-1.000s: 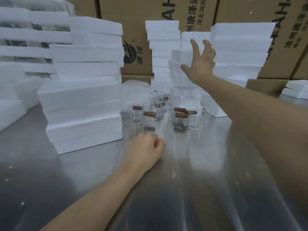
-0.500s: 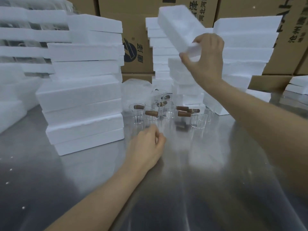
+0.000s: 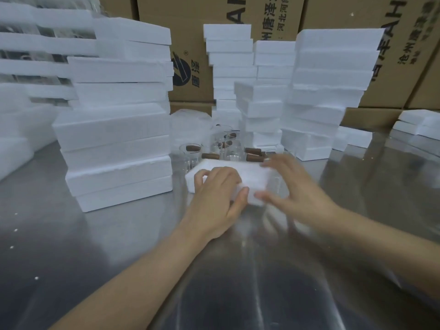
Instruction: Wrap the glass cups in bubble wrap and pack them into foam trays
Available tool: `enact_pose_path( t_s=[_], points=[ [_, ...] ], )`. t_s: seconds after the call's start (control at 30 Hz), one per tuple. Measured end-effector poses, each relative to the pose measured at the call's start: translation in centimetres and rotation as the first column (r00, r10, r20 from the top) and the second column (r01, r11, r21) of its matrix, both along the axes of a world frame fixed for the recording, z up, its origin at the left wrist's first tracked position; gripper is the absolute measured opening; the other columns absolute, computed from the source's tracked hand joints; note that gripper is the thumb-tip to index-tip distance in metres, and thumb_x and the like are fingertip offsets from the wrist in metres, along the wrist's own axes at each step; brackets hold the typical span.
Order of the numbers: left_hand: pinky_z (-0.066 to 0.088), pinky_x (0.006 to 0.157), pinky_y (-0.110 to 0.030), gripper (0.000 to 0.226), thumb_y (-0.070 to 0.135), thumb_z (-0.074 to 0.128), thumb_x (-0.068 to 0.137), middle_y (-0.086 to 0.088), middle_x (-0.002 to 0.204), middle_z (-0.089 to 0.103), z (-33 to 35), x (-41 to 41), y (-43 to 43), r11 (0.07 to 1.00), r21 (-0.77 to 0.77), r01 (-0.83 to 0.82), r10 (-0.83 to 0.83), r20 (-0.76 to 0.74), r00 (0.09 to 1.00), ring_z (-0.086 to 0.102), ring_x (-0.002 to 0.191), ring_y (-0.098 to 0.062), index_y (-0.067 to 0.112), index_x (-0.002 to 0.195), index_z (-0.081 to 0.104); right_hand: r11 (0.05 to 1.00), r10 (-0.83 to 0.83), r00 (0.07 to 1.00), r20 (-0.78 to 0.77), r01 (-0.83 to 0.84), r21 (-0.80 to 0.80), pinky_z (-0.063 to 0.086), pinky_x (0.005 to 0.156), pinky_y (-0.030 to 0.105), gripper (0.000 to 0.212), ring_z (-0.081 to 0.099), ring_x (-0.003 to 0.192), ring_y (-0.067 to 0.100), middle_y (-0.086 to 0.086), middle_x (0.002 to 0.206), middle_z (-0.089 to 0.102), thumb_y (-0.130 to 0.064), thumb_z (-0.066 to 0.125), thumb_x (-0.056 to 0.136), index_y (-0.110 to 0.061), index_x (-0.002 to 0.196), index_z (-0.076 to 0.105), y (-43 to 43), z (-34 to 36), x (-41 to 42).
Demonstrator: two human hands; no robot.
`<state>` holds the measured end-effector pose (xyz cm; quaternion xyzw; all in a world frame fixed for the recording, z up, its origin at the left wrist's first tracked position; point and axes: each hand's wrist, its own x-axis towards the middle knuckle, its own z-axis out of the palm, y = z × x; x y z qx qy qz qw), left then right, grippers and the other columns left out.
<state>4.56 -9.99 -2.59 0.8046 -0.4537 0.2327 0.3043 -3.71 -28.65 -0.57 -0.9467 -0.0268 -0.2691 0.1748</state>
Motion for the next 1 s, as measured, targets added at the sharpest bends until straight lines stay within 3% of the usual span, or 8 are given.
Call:
enact_pose_path(
  t_s=[0.13,0.23,0.33,0.43,0.5,0.67,0.83,1.0],
  points=[
    [0.018,0.104,-0.032,0.05,0.042,0.029,0.094,-0.001,0.124,0.047,-0.2,0.5,0.1,0.995,-0.039,-0.093,0.087,-0.145,0.986,0.04,0.117,-0.018,0.01,0.129,0.046,0.999,-0.045,0.999,0.027,0.045,-0.026,0.034,0.109,0.036,0.086,0.032,0.134,0.013,-0.002,0.147,0.027,-0.067,0.07,0.063,-0.029,0.136,0.045,-1.7,4.6,5.5],
    [0.015,0.104,-0.031,0.052,0.043,0.026,0.095,0.0,0.125,0.045,-0.2,0.6,0.1,0.993,-0.015,-0.116,0.113,-0.149,0.982,0.038,0.118,-0.017,0.011,0.129,0.045,0.983,0.152,0.966,-0.211,-0.17,-0.071,0.023,0.112,0.026,0.092,0.023,0.137,0.006,-0.011,0.147,0.026,-0.063,0.074,0.057,-0.034,0.138,0.042,-2.9,6.3,8.2],
    [0.016,0.102,-0.033,0.045,0.04,0.033,0.099,-0.003,0.126,0.047,-0.4,1.1,0.0,0.986,-0.022,-0.164,0.16,-0.108,0.981,0.041,0.119,-0.02,0.01,0.129,0.047,0.959,0.244,0.964,-0.108,-0.256,-0.124,0.026,0.109,0.023,0.081,0.036,0.131,0.006,-0.012,0.136,0.042,-0.067,0.074,0.063,-0.031,0.132,0.051,-3.9,7.1,10.1],
    [0.02,0.097,-0.035,0.028,0.029,0.046,0.1,-0.004,0.114,0.051,-0.5,1.4,-0.3,0.987,-0.018,-0.159,0.158,-0.066,0.985,0.045,0.11,-0.024,0.01,0.118,0.055,0.987,0.157,0.96,0.231,-0.162,0.006,0.032,0.11,0.035,0.055,0.045,0.126,0.018,0.001,0.129,0.051,-0.054,0.064,0.08,-0.021,0.123,0.059,-5.2,8.0,11.9],
    [0.021,0.093,-0.034,0.024,0.036,0.044,0.099,0.003,0.101,0.048,-0.5,1.4,-0.2,0.996,-0.008,-0.088,0.088,-0.071,0.994,0.043,0.101,-0.019,0.016,0.103,0.056,0.997,-0.011,0.919,0.394,0.039,-0.065,0.03,0.111,0.037,0.046,0.041,0.129,0.027,0.011,0.133,0.05,-0.038,0.06,0.091,-0.009,0.127,0.057,-6.2,8.8,13.3],
    [0.025,0.086,-0.034,0.033,0.042,0.027,0.094,0.007,0.077,0.041,0.0,1.0,0.2,0.989,-0.095,0.114,-0.126,-0.131,0.983,0.037,0.079,-0.01,0.023,0.072,0.041,0.942,-0.22,0.954,0.203,0.262,-0.209,0.016,0.117,0.042,0.059,0.021,0.143,0.034,0.015,0.149,0.037,-0.031,0.052,0.098,-0.009,0.148,0.031,-7.6,10.6,17.1],
    [0.028,0.089,-0.027,0.039,0.037,0.034,0.093,0.002,0.084,0.047,-0.3,1.3,0.3,0.958,-0.118,0.263,-0.28,-0.169,0.945,0.042,0.083,-0.011,0.015,0.065,0.048,0.947,-0.272,0.942,0.198,0.298,-0.118,0.024,0.11,0.036,0.052,0.035,0.133,0.032,0.014,0.142,0.043,-0.028,0.058,0.093,-0.012,0.141,0.044,-7.5,10.7,18.5],
    [0.029,0.091,-0.027,0.038,0.037,0.031,0.094,0.002,0.091,0.049,-0.5,1.5,0.4,0.943,-0.151,0.296,-0.318,-0.153,0.936,0.045,0.09,-0.015,0.017,0.066,0.046,0.938,-0.343,0.916,0.208,0.344,0.034,0.014,0.113,0.053,0.048,0.031,0.134,0.027,0.005,0.138,0.04,-0.043,0.061,0.088,-0.021,0.129,0.051,-6.6,9.7,18.8]
  ],
)
